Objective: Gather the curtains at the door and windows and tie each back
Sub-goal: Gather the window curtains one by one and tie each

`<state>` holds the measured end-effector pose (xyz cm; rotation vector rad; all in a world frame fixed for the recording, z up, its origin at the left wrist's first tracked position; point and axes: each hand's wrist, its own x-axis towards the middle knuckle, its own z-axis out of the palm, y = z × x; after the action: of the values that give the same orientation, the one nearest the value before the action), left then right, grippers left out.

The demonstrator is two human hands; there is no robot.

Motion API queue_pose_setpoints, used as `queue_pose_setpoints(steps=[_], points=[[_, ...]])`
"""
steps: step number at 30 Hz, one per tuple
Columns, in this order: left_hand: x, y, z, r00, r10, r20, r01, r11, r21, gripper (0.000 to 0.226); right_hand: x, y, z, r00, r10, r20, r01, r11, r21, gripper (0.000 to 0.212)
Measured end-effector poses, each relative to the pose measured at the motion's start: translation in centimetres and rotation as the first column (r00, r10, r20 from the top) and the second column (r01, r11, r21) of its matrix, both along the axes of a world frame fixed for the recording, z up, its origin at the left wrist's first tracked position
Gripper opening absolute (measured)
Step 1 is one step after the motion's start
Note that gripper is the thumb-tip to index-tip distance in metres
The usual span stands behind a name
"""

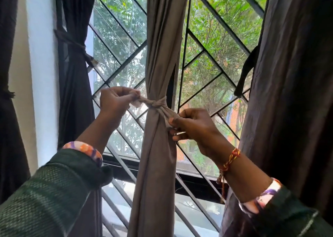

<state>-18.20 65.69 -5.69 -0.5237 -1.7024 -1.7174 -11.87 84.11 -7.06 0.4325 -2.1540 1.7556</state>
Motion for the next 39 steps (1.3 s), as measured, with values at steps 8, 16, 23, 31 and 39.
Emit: queue_pose_setpoints(steps=[8, 16, 23, 31, 39], points=[[2.6, 1.0, 2.7, 0.890, 0.310, -0.333, -0.440, 0.776, -0.453, 0.020, -1.3, 3.2, 1.0, 0.936, -0.309, -0.170, 0.352, 0.845, 0.402, 0.028], [7.5, 8.8, 12.9, 0.664, 0.033, -0.747, -0.426, 0.837, -0.342, 0.034, 2.4, 7.9, 11.6, 0.650, -0.426, -0.629, 0.722, 0.604, 0.337, 0.017], [9.0, 15.9, 23.8, 0.630, -0.082, -0.773, -0.346, 0.861, -0.373, 0.013, 7.7, 10.7, 21.7, 0.323, -0.438, -0.839, 0.928, 0.320, 0.190, 0.019], [9.7, 19.1, 30.6, 0.634, -0.012, -0.773, -0.405, 0.847, -0.345, 0.016, 10.0, 12.7, 27.1, 0.121, -0.386, -0.915, 0.993, 0.038, 0.115, 0.027], [7.1, 20.3, 32.9, 0.730, 0.045, -0.682, -0.398, 0.839, -0.372, 0.036, 7.0, 14.1, 32.0, 0.034, -0.375, -0.926, 0.981, -0.165, 0.102, 0.045]])
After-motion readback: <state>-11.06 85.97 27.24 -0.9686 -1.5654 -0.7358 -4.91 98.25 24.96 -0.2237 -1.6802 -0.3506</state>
